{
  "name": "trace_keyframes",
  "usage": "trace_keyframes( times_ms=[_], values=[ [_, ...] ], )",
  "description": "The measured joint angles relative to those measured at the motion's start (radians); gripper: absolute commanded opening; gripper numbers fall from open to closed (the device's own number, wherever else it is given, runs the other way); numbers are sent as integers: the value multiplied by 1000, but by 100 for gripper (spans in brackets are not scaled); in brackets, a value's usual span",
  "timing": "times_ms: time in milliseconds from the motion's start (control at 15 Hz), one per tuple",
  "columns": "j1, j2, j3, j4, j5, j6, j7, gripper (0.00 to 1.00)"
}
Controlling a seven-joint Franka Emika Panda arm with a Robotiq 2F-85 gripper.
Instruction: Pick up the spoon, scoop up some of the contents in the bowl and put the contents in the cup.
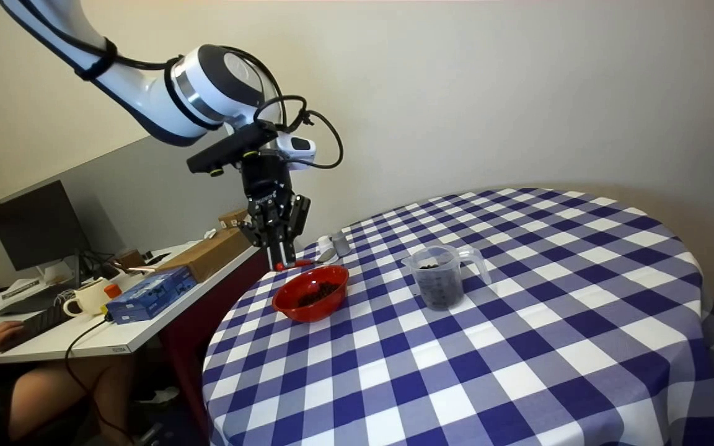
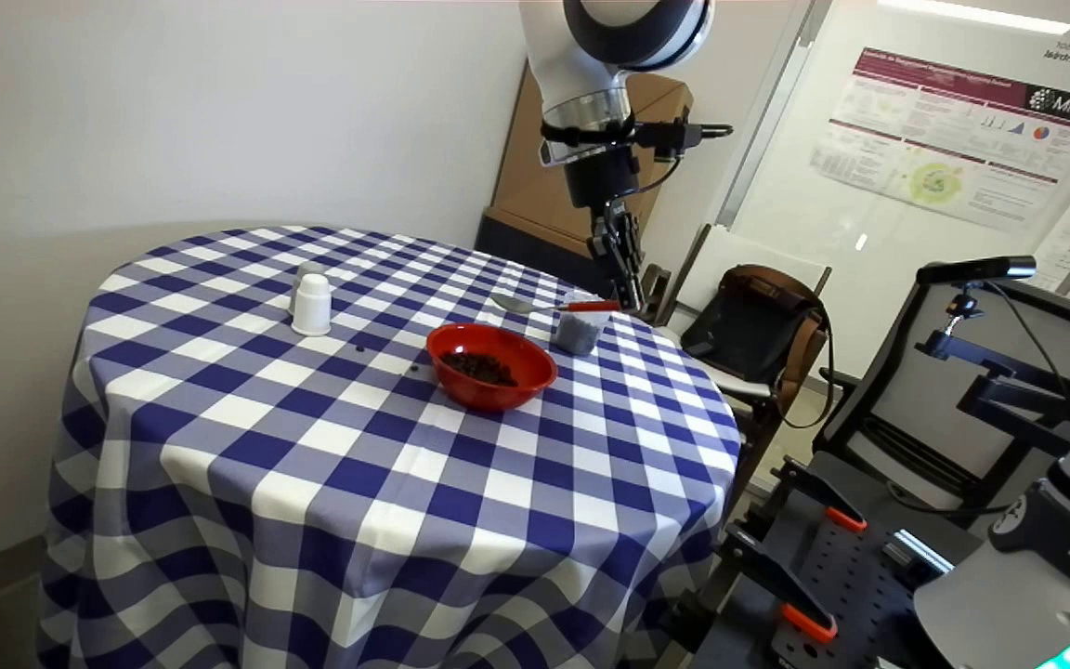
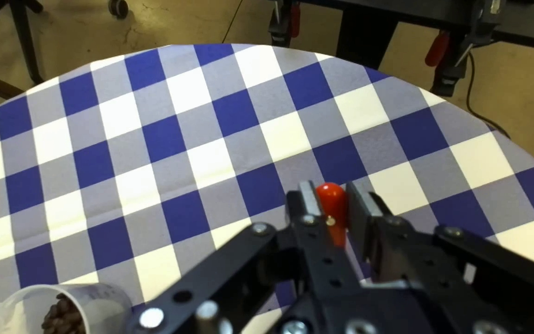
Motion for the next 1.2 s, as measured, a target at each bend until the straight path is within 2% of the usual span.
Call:
trace_keyframes(
  times_ms=[533,1200],
  values=[
    [-69,53,-57,39,35,72,1,7],
    [-113,206,-86,84,39,183,-2,7]
  ],
)
